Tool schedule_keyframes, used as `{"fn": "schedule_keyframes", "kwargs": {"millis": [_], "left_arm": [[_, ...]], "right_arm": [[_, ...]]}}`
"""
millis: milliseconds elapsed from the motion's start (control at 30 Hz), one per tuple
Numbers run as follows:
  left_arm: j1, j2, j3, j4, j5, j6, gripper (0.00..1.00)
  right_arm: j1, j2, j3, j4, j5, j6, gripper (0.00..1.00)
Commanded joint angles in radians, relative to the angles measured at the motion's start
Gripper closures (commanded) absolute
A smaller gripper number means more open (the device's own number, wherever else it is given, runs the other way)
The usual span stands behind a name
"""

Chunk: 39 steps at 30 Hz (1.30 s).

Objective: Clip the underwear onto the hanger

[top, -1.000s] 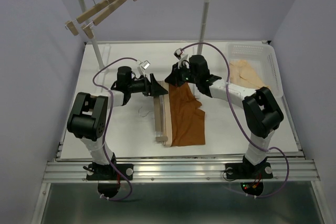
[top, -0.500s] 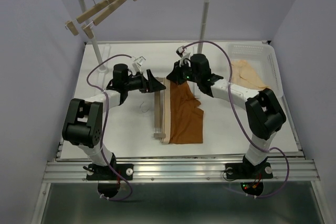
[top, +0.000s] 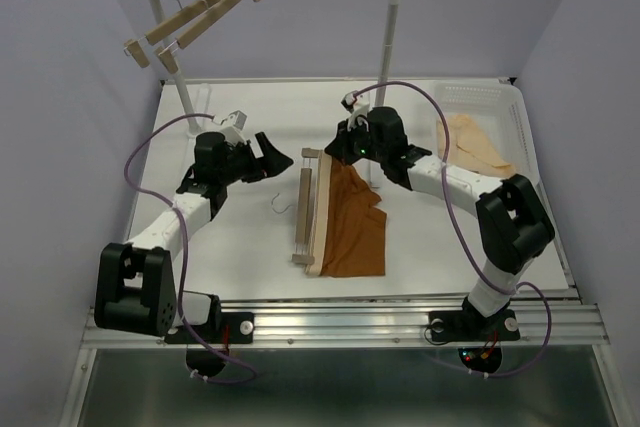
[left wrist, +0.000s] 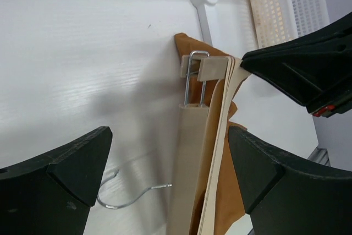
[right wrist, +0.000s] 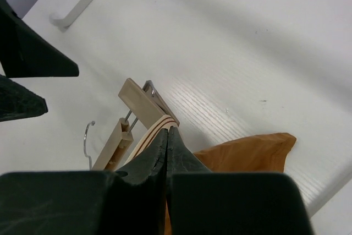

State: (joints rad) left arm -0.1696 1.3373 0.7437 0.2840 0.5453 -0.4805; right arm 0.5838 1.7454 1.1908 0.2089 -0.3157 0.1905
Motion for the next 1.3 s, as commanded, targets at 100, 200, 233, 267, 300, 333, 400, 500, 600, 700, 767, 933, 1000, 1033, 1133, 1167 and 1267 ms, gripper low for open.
{"fn": "schedule_keyframes", "kwargs": {"millis": [100, 200, 233, 267, 300, 333, 400, 500, 600, 700, 767, 933, 1000, 1033, 1133, 1167, 1267], "left_arm": [[0.008, -0.107, -0.194, 0.058, -0.048, -0.072, 0.01], [0.016, -0.115, -0.274, 0.133, -0.035, -0.122, 0.01], [0.016, -0.112, -0.283, 0.138, -0.042, -0.127, 0.01], [0.016, -0.107, -0.291, 0.139, -0.047, -0.127, 0.01], [0.018, -0.093, -0.299, 0.139, -0.051, -0.124, 0.01], [0.018, -0.089, -0.302, 0.139, -0.054, -0.119, 0.03], [0.018, -0.070, -0.310, 0.141, -0.056, -0.106, 0.06], [0.018, -0.049, -0.307, 0.150, -0.068, -0.095, 0.13], [0.018, -0.001, -0.284, 0.146, -0.094, -0.075, 0.31], [0.013, 0.023, -0.262, 0.123, -0.145, -0.064, 0.36], [0.006, 0.034, -0.251, 0.112, -0.156, -0.052, 0.36], [-0.050, 0.056, -0.211, 0.090, -0.177, -0.012, 0.50], [-0.065, 0.054, -0.199, 0.078, -0.173, -0.015, 0.66], [-0.068, 0.040, -0.198, 0.081, -0.168, -0.018, 0.74], [-0.071, -0.010, -0.199, 0.069, -0.206, -0.035, 1.00], [-0.073, -0.026, -0.193, 0.016, -0.235, -0.041, 1.00], [-0.094, -0.102, -0.162, -0.083, -0.349, -0.056, 1.00]], "right_arm": [[0.007, -0.083, -0.022, 0.027, 0.020, -0.020, 0.99], [0.007, -0.084, -0.025, 0.029, 0.006, -0.020, 0.99], [0.007, -0.084, -0.025, 0.029, 0.000, -0.023, 0.99], [0.007, -0.084, -0.025, 0.027, -0.009, -0.025, 0.99], [0.007, -0.086, -0.023, 0.027, -0.014, -0.020, 0.99], [0.007, -0.086, -0.022, 0.029, -0.019, -0.020, 0.99], [0.007, -0.089, -0.022, 0.029, -0.019, -0.016, 0.99], [0.007, -0.090, -0.023, 0.029, -0.029, -0.016, 0.99], [0.007, -0.095, -0.026, 0.032, -0.051, -0.019, 0.99], [0.007, -0.104, -0.037, 0.037, -0.057, -0.019, 0.99], [0.007, -0.109, -0.042, 0.041, -0.057, -0.017, 0.99], [0.007, -0.118, -0.043, 0.043, -0.056, -0.019, 0.99], [0.007, -0.118, -0.043, 0.043, -0.046, -0.016, 0.99], [0.007, -0.118, -0.045, 0.043, -0.043, -0.016, 0.99], [0.007, -0.118, -0.051, 0.041, -0.031, -0.010, 0.99], [0.007, -0.118, -0.051, 0.040, -0.029, -0.008, 0.99], [0.007, -0.101, -0.034, 0.018, -0.031, 0.001, 0.94]]}}
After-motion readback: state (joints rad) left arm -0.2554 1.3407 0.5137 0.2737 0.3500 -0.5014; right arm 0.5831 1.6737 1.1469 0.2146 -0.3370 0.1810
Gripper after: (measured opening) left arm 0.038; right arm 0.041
